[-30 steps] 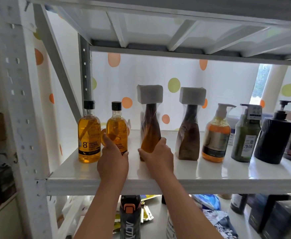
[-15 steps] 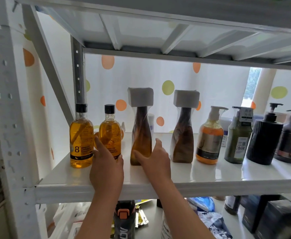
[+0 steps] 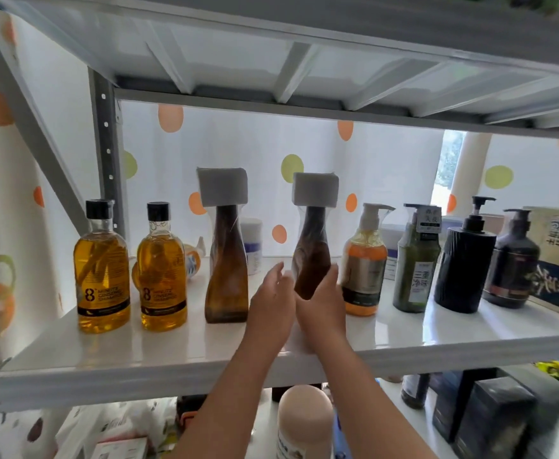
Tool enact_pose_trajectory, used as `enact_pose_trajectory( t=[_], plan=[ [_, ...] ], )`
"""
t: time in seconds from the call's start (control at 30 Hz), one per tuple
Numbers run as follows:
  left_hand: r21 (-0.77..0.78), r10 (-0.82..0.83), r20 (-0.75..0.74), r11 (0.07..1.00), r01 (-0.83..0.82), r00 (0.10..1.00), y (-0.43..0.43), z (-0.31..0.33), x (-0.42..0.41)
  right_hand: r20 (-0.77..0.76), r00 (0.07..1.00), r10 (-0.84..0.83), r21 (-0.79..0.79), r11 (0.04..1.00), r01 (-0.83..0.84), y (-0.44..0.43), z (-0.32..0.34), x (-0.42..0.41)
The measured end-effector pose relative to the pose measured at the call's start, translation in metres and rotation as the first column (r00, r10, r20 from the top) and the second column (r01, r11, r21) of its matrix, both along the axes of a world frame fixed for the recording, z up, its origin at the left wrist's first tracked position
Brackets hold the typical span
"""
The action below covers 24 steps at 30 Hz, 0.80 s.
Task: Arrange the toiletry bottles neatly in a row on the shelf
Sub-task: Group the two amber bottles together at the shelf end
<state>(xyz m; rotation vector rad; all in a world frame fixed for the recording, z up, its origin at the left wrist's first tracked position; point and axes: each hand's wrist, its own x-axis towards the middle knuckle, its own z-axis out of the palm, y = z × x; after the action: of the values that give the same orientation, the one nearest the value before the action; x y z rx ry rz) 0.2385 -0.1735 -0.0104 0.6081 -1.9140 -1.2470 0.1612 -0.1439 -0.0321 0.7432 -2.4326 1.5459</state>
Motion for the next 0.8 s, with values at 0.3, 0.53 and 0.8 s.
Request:
enact_pose_trajectory(
  t=[0.3, 0.53, 0.8],
  plan=[
    [0.031, -0.094, 0.185, 0.995, 0.090, 0.978, -0.002, -0.008, -0.024, -0.010, 1.000, -0.015, 0.150, 0.989, 0.016, 0.012, 0.012, -0.001],
    [-0.028, 0.041, 0.103, 0.999, -0.038, 0.994, -0.011, -0.016, -0.015, -0.089, 0.995, 0.055, 0.212, 0.977, -0.036, 0.000, 0.012, 0.009],
    [-0.070, 0.130, 0.070, 0.990, -0.125, 0.989, -0.015, -0.022, -0.016, -0.137, 0.989, 0.046, 0.205, 0.979, -0.017, -0.004, 0.006, 0.010]
  ],
)
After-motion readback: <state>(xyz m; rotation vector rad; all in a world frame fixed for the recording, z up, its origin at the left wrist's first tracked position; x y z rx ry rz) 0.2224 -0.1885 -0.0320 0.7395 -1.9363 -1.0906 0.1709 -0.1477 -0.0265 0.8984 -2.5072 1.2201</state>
